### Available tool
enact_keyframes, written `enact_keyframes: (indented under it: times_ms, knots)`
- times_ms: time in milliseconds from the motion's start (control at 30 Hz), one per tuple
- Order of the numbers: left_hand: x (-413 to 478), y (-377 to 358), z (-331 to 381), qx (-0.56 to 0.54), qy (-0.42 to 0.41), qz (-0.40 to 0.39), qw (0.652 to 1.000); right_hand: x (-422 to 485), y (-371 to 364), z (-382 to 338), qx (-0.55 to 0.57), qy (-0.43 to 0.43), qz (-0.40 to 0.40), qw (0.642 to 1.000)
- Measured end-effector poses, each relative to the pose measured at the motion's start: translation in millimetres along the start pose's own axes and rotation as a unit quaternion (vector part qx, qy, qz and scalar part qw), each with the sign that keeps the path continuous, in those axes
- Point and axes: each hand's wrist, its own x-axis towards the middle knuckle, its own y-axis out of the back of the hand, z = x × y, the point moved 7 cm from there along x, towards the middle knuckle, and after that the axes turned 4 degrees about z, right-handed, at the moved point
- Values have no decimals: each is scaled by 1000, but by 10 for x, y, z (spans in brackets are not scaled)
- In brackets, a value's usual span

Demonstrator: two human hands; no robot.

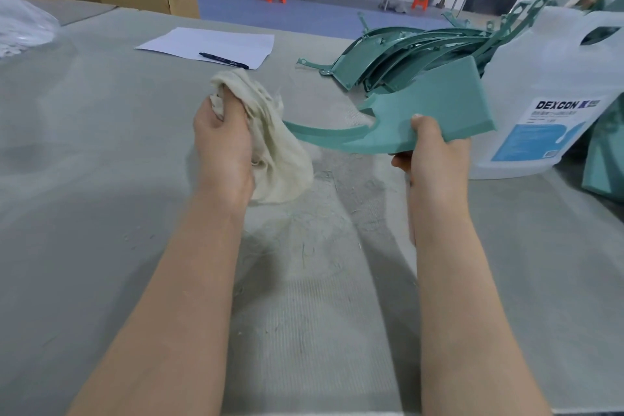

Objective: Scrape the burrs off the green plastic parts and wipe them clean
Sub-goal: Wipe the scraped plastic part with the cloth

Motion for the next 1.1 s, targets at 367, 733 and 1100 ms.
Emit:
enact_keyframes:
  times_ms: [367, 733, 1100]
  knots:
    - [30, 14, -104, 26, 37, 11, 999, -18, -62, 36, -47, -7, -35, 998]
    - [74, 247, -90, 65, -3, 129, 990, 0, -69, 44, -41, -6, -35, 999]
    - [6, 96, -149, 47, 52, 53, 996, 28, -20, 1, -5, 18, -9, 1000]
